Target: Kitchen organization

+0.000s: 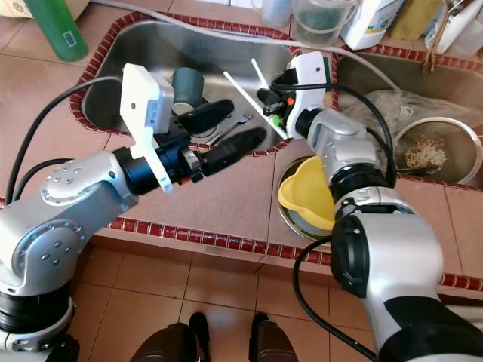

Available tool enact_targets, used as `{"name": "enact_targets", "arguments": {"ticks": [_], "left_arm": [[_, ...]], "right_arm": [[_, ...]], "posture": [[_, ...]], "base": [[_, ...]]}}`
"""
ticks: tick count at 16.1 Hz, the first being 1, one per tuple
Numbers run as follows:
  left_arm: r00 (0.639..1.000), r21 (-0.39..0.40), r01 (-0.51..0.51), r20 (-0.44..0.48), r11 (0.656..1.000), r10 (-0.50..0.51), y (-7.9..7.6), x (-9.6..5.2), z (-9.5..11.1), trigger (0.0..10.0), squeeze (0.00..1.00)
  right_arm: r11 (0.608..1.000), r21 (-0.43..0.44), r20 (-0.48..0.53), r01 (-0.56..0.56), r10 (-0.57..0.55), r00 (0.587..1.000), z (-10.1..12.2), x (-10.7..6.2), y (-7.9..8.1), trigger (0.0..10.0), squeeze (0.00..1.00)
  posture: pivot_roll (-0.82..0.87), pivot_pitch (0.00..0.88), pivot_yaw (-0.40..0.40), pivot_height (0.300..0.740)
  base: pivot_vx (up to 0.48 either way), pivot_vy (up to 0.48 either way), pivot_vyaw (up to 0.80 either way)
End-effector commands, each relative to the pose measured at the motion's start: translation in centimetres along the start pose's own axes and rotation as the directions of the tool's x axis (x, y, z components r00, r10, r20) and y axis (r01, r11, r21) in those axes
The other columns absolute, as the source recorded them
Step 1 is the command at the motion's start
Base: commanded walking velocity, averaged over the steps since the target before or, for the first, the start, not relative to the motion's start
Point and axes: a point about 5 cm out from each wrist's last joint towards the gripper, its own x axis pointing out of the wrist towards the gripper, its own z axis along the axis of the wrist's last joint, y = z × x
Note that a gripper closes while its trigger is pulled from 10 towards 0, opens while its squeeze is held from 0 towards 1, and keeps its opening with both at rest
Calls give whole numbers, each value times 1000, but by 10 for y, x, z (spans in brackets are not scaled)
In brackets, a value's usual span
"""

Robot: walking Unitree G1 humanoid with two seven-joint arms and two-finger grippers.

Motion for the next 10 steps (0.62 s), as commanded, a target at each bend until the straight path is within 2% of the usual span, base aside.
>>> {"name": "enact_targets", "arguments": {"ticks": [1, 3, 4, 5, 7, 10], "left_arm": [[1000, -2, 18, 6, 1000, -18, -6, -2, 2, 10000, 0], [1000, -29, 28, 15, 999, -27, -9, -3, 4, 10000, 0], [999, -33, 32, 15, 999, -31, -10, -3, 3, 10000, 0], [999, -36, 42, 3, 998, -42, -12, -4, 2, 10000, 0], [997, -39, 68, -30, 997, -69, -17, -8, -2, 10000, 0], [995, -43, 78, -63, 996, -81, -19, -10, -5, 10000, 0]], "right_arm": [[1000, 20, 18, -20, 19, 1000, 4, 1, 2, 10000, 0], [1000, 21, 11, -23, 22, 1000, 4, 2, 3, 10000, 0], [1000, 19, 9, -22, 22, 1000, 3, 2, 3, 10000, 39], [999, 27, 10, -23, 23, 1000, 3, 3, 3, 10000, 639], [999, 30, 9, -29, 29, 1000, 4, 3, 5, 10000, 1000], [998, 46, 18, -39, 38, 999, 6, 5, 6, 10000, 1000]], "posture": [[5, 360, -38, 740], [9, 363, -38, 740], [12, 361, -41, 740], [15, 361, -44, 740], [15, 357, -45, 740], [15, 354, -43, 740]], "base": [[0, 0, 0], [0, 0, 0], [0, 0, 0], [0, 0, 0], [0, 0, 0], [0, 0, 0]]}}
